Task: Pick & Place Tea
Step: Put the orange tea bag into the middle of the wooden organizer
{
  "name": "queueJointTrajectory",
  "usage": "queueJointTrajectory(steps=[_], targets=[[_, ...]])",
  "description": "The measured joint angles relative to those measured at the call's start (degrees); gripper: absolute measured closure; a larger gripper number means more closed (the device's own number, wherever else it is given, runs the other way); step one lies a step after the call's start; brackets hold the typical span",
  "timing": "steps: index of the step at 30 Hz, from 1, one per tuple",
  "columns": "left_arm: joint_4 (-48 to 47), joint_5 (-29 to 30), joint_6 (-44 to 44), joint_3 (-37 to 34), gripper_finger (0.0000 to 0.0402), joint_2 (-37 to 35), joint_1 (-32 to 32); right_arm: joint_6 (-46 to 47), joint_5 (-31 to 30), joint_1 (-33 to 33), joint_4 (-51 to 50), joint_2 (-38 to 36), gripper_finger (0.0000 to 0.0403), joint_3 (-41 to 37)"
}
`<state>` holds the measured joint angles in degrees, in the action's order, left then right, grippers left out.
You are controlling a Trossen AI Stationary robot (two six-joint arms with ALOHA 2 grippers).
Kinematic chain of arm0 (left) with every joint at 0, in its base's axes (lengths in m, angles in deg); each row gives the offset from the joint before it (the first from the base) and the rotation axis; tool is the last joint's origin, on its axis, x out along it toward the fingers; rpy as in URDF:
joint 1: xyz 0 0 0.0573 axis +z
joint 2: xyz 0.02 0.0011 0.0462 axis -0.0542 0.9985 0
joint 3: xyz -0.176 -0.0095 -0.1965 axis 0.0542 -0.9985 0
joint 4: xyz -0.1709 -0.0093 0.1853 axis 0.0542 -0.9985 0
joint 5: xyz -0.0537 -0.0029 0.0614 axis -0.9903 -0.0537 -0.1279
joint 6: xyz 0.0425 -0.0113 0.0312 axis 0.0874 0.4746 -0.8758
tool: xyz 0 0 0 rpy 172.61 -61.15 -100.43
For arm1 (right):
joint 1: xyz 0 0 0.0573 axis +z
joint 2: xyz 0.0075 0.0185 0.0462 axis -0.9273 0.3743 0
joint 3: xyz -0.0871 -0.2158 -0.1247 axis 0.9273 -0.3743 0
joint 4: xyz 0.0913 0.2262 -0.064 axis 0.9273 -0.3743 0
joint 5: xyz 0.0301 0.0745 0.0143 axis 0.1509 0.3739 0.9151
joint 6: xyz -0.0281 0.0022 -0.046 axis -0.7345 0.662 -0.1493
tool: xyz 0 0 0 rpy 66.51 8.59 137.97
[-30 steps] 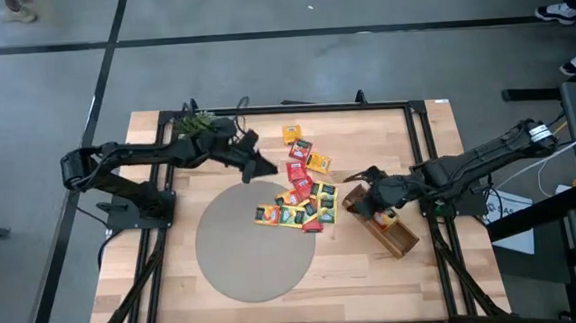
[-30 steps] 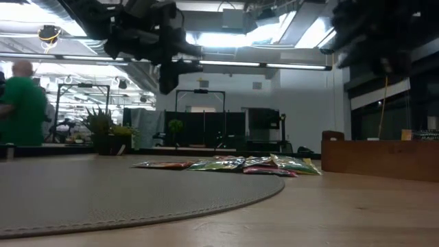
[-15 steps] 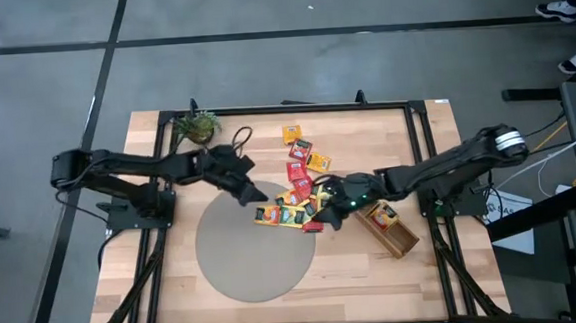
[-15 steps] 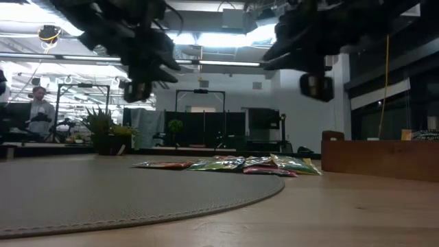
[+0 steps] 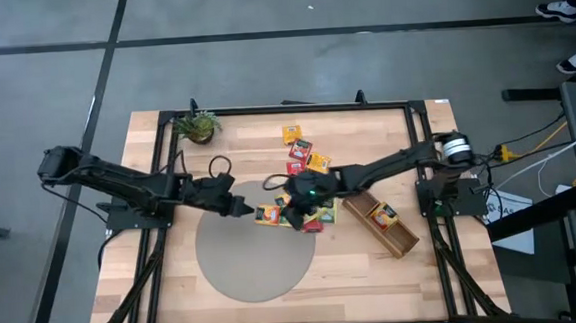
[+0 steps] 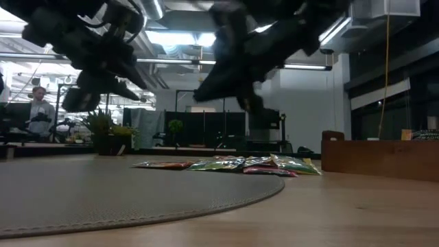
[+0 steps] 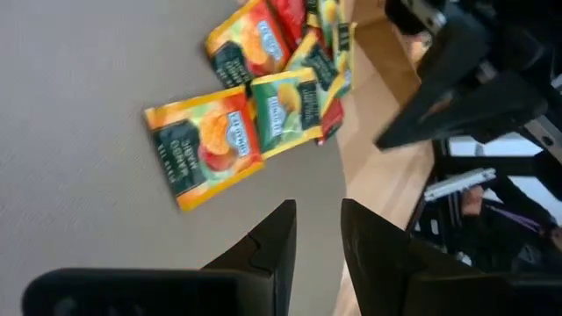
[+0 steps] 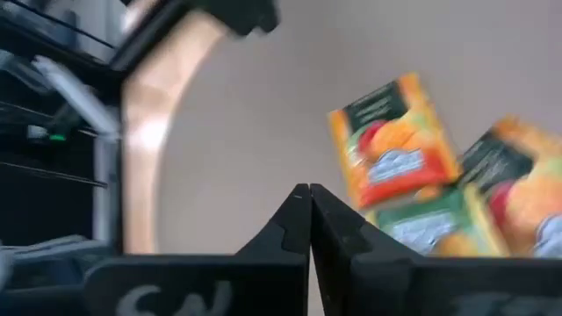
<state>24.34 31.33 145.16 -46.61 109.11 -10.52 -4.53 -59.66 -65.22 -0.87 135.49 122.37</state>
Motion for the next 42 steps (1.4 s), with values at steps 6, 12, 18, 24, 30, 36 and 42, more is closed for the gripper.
queueJointTrajectory(steps=[6,12,18,24,30,36,42], targets=[[-1.1,4.3,5.8,-0.1,0.0314,2.1,-3.5,-4.6,1.0,-1.9,-6.4,5.9,0.0393,6.1],[-1.8,6.2,9.1,-0.1,0.0314,5.0,-6.3,-5.5,2.4,-2.2,-6.0,9.1,0.0397,6.5],[-1.0,8.5,11.8,-0.1,0.0314,8.9,-8.4,-5.8,-0.5,-2.8,-3.9,13.4,0.0398,6.5],[-1.3,9.2,17.7,-0.1,0.0314,12.1,-9.5,-4.1,-0.4,-3.2,-2.2,16.3,0.0394,6.8],[-1.0,12.8,21.0,0.0,0.0311,14.3,-9.6,-4.2,-1.6,-3.2,-1.6,16.5,0.0399,6.6],[-0.7,15.7,21.5,0.0,0.0281,14.7,-9.5,-4.4,-1.0,-3.3,-1.1,16.6,0.0394,6.6],[1.7,15.6,21.8,0.0,0.0236,17.1,-9.3,-5.5,-1.0,-3.3,-0.8,16.6,0.0399,6.5]])
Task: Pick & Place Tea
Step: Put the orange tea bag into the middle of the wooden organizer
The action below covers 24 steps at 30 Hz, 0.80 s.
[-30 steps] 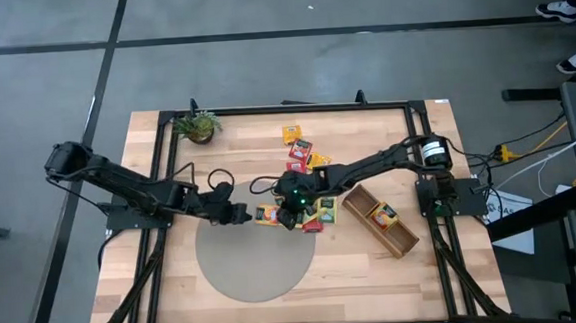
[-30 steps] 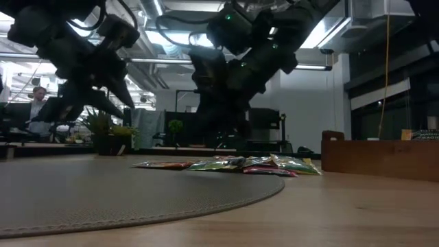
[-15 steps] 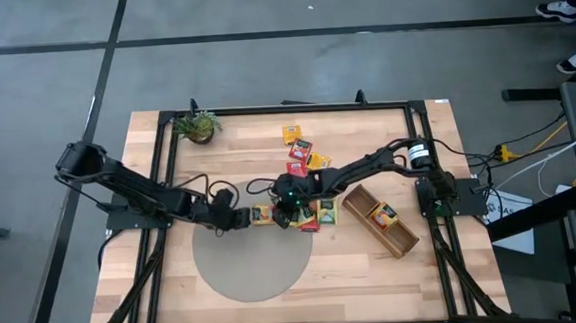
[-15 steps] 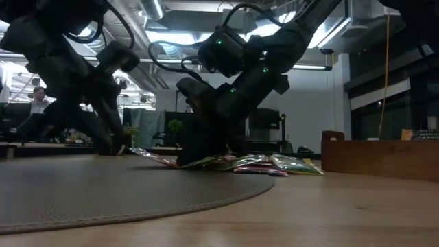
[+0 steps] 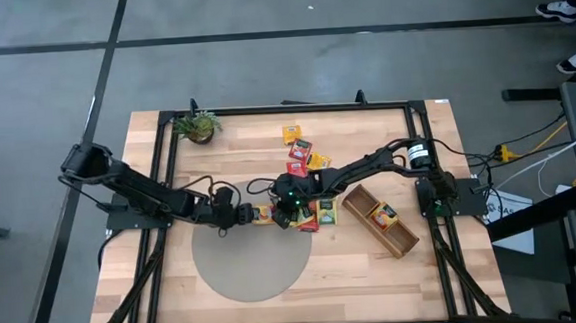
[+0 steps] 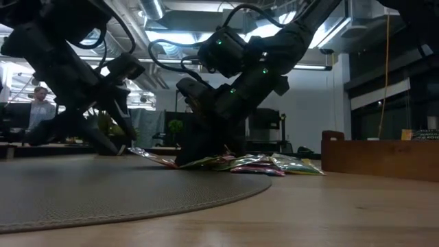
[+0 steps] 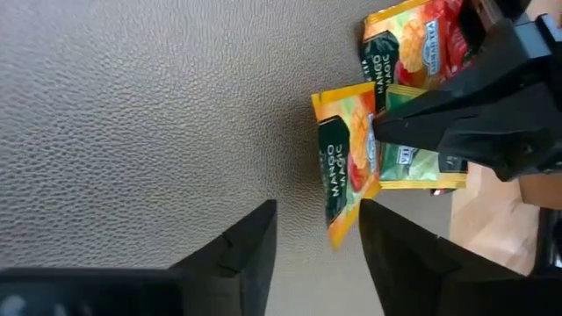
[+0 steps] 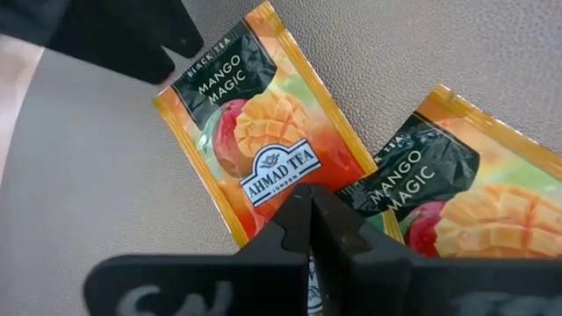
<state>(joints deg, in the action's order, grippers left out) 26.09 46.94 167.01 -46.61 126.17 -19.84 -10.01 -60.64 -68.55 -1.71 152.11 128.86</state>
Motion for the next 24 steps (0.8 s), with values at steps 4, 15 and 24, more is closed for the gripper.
queueJointTrajectory(steps=[4,15,24], targets=[[6.9,-0.5,0.0,0.0,0.0219,3.7,0.1,0.0,0.3,-0.1,0.1,0.0,0.0393,0.0],[12.4,-0.5,1.2,0.0,0.0269,8.9,0.3,0.0,1.2,-0.1,0.1,0.0,0.0392,-0.1],[12.5,0.3,0.9,0.0,0.0395,8.6,0.3,0.0,1.5,-0.1,0.8,0.0,0.0391,-0.1]])
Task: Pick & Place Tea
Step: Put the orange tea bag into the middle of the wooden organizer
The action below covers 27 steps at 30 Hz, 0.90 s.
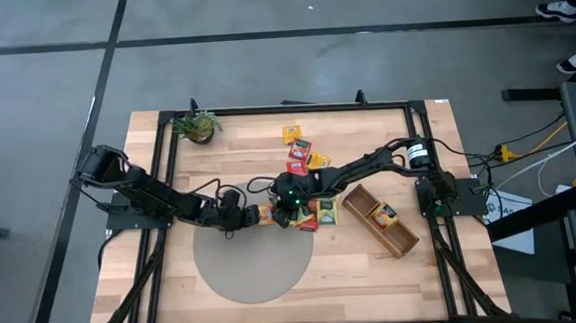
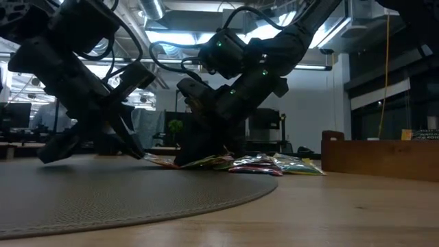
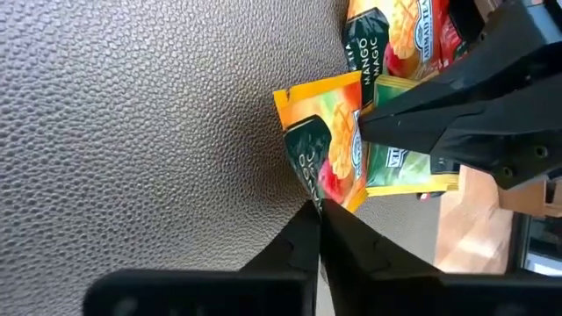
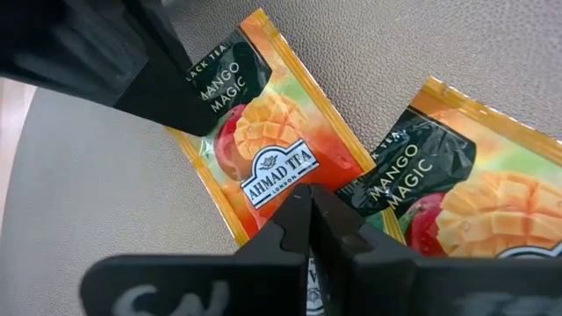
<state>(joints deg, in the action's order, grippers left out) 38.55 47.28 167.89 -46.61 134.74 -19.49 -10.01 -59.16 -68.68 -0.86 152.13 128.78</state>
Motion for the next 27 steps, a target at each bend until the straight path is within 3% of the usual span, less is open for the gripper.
queueJointTrajectory(steps=[4,11,21,27], targets=[[0.2,-2.0,-2.3,0.0,0.0399,0.0,0.0,0.0,2.8,-0.3,0.9,0.1,0.0378,0.0],[0.8,-6.9,-11.6,0.0,0.04,-3.7,0.0,1.7,13.9,-2.0,0.7,-1.6,0.0373,-0.3],[-4.7,-15.1,-29.2,0.0,0.04,-14.3,0.0,-1.6,20.8,-3.3,1.5,-11.8,0.0373,-0.2],[-8.6,-16.5,-39.5,0.6,0.04,-20.6,0.4,-7.6,21.6,-3.1,2.4,-17.1,0.0372,-0.2]])
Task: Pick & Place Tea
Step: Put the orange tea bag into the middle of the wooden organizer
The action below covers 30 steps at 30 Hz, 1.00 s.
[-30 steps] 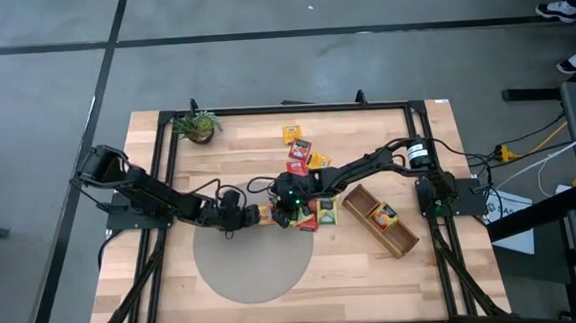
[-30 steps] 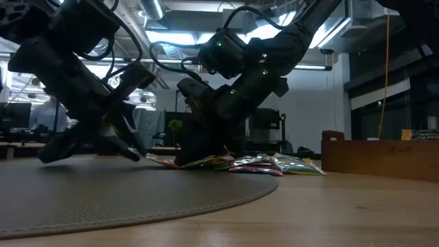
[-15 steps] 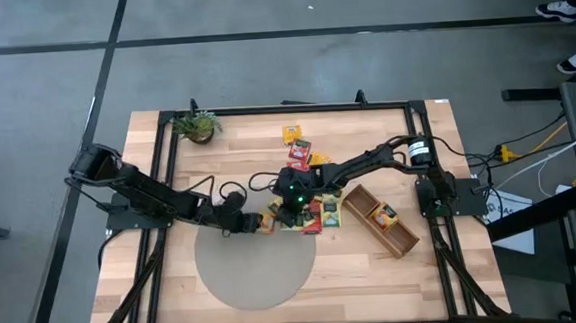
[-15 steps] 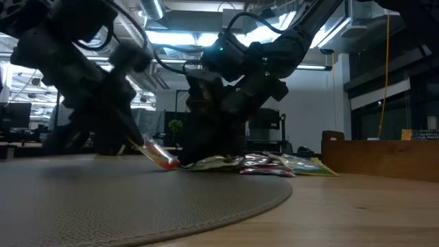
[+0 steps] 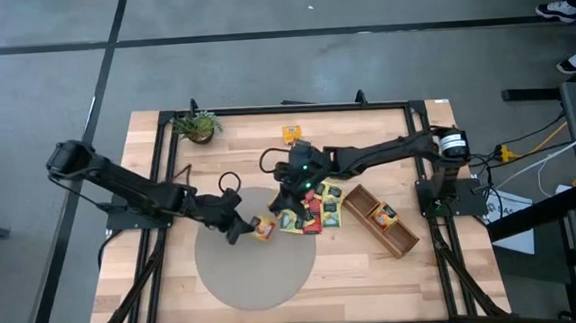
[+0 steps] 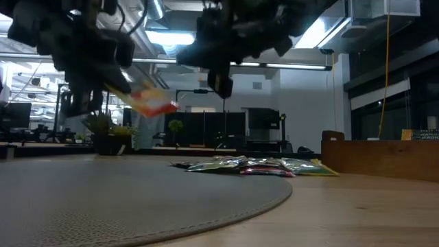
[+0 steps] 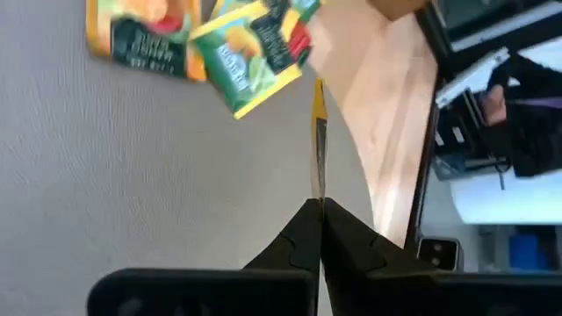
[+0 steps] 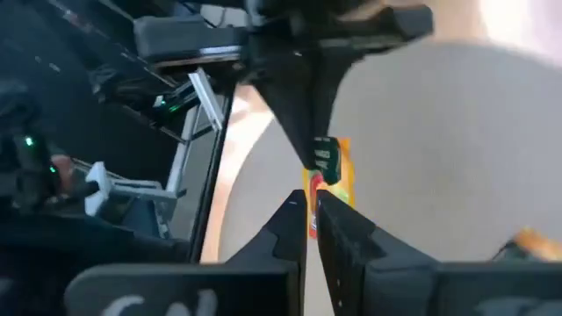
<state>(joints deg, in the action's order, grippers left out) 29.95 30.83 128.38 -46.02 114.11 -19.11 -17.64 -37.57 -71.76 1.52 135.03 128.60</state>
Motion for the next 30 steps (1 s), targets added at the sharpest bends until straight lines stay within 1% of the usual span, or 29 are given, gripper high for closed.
queueJointTrajectory(steps=[2,5,8,11,13,16,18,20,26,30], targets=[[-3.5,0.0,-4.4,2.0,0.04,-1.6,0.4,-1.7,0.0,0.3,0.3,-1.3,0.037,0.0],[-11.4,-0.3,-12.1,6.3,0.04,-2.9,1.6,-3.3,0.0,0.8,0.9,-2.4,0.0356,0.1],[-18.4,-1.1,-19.2,11.1,0.04,-2.8,3.5,-4.0,0.0,1.2,2.0,-2.4,0.0331,0.1],[-23.1,-2.0,-23.9,14.9,0.04,-2.2,6.0,-4.5,-0.9,1.3,2.2,-2.5,0.0304,0.1],[-24.6,-3.8,-26.2,16.4,0.04,-2.2,7.8,-4.6,-2.2,1.4,2.1,-2.5,0.0288,0.1],[-25.0,-7.1,-27.9,17.2,0.04,-1.9,10.0,-4.7,-3.8,1.4,3.4,-2.5,0.0273,0.1],[-25.0,-7.6,-28.5,17.6,0.04,-1.6,10.8,-4.7,-5.0,1.4,3.9,-2.5,0.0268,0.1],[-24.9,-7.9,-29.4,18.0,0.04,-1.4,11.2,-4.8,-5.6,1.4,3.9,-2.5,0.0268,0.1],[-25.6,-11.3,-29.3,18.0,0.04,-1.4,11.4,-4.7,-5.6,1.4,5.3,-2.5,0.0269,0.1],[-25.5,-11.5,-29.1,18.0,0.04,-1.4,11.3,-4.7,-6.5,1.4,6.6,-2.5,0.0269,0.1]])
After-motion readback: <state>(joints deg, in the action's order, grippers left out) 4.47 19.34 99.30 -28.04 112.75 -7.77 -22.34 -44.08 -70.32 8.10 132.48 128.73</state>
